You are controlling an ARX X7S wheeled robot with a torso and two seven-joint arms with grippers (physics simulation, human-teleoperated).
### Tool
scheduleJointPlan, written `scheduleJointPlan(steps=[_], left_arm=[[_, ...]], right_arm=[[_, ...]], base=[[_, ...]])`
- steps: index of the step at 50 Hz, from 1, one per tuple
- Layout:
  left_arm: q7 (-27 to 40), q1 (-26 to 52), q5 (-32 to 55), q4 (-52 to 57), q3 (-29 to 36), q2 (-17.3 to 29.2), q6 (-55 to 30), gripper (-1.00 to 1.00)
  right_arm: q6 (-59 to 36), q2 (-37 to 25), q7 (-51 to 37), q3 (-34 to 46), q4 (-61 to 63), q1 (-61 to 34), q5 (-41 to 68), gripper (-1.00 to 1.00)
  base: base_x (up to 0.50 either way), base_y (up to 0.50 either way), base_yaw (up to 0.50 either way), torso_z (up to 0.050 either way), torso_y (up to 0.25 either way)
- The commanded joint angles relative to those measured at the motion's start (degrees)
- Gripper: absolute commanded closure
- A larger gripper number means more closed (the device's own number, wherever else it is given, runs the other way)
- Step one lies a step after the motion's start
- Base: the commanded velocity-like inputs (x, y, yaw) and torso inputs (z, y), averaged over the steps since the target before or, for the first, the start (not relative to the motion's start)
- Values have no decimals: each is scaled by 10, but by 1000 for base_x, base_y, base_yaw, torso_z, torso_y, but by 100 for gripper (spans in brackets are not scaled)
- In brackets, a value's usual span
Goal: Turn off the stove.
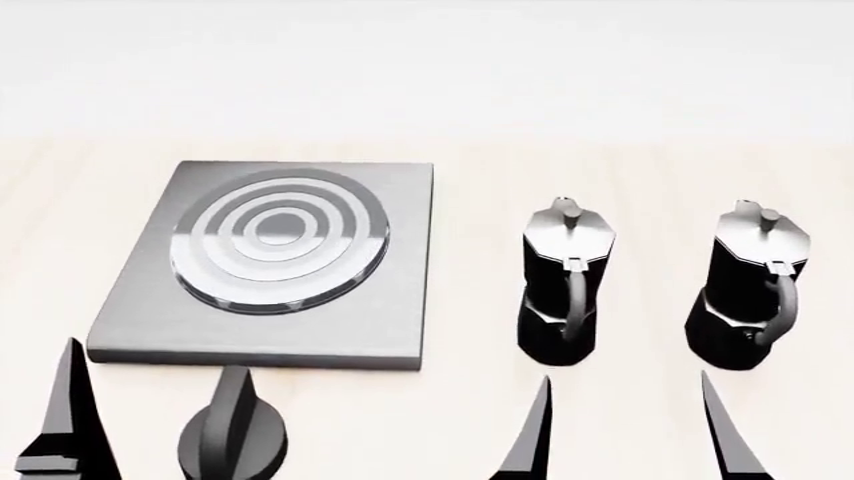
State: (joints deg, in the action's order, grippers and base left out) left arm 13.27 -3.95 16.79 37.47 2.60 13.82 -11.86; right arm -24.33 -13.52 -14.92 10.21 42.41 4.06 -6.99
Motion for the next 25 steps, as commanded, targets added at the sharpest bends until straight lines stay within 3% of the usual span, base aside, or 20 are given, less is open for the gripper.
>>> scheduleJointPlan(steps=[1, 25], left_arm=[[-10, 1, -8, -8, -9, -8, 2, -100], [2, -1, -1, -13, 0, 4, 10, -100]], right_arm=[[9, 7, 9, -10, -5, 2, -6, -100], [8, -4, -3, -3, -8, -1, 2, -100]], base=[[0, 0, 0, 0, -137], [0, 0, 0, 0, -156]])
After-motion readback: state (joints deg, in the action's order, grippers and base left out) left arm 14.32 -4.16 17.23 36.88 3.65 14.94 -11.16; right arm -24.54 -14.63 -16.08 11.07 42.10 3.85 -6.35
